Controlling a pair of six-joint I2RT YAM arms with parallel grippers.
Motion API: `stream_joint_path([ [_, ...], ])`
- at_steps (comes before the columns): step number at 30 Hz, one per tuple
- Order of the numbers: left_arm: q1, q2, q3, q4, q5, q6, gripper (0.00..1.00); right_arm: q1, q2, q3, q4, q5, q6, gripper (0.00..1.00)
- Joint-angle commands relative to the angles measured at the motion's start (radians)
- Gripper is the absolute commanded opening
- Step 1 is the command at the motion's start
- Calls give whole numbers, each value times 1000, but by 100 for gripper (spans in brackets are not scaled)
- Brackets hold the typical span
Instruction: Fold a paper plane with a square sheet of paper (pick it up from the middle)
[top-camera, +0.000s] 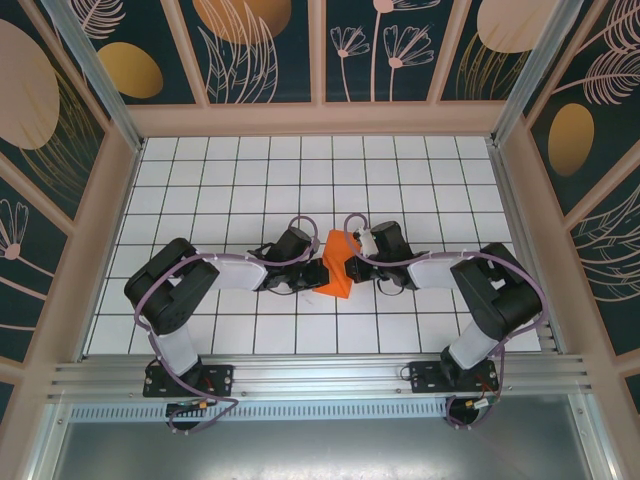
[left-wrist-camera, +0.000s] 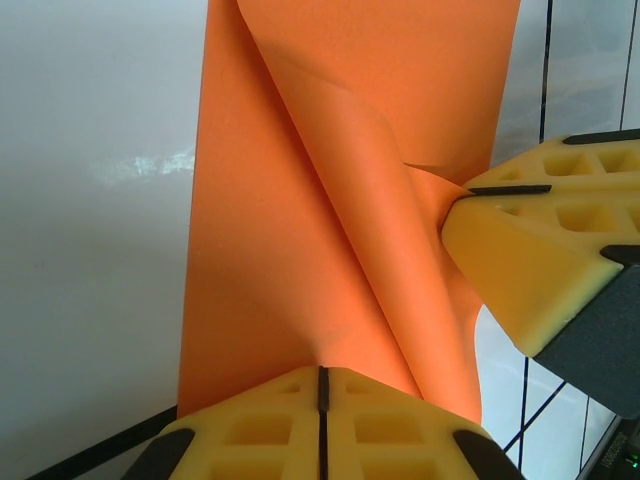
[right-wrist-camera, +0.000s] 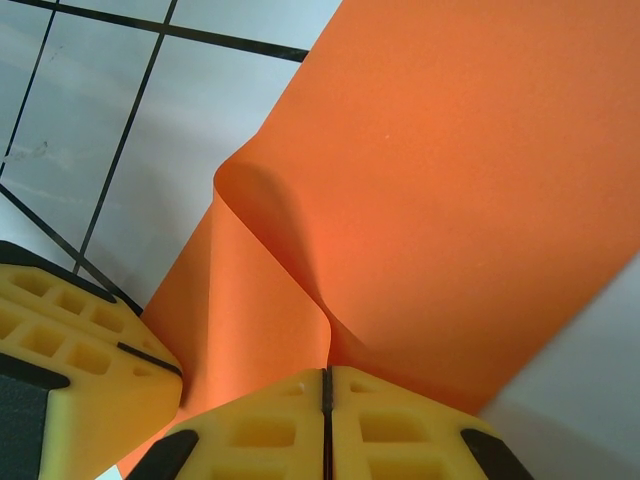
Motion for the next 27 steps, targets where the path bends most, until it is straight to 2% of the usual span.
stream_joint_path([
  [1,-8,2,14,-37,8,10,13,-4,5,-10,19,14,0,10],
  [12,-8,-69,-5,6,3,-12,14,-2,14,-8,28,-1,13,11],
  [27,-8,-22,68,101,-45,-65,11,-2,25,3,36,-31,9,11],
])
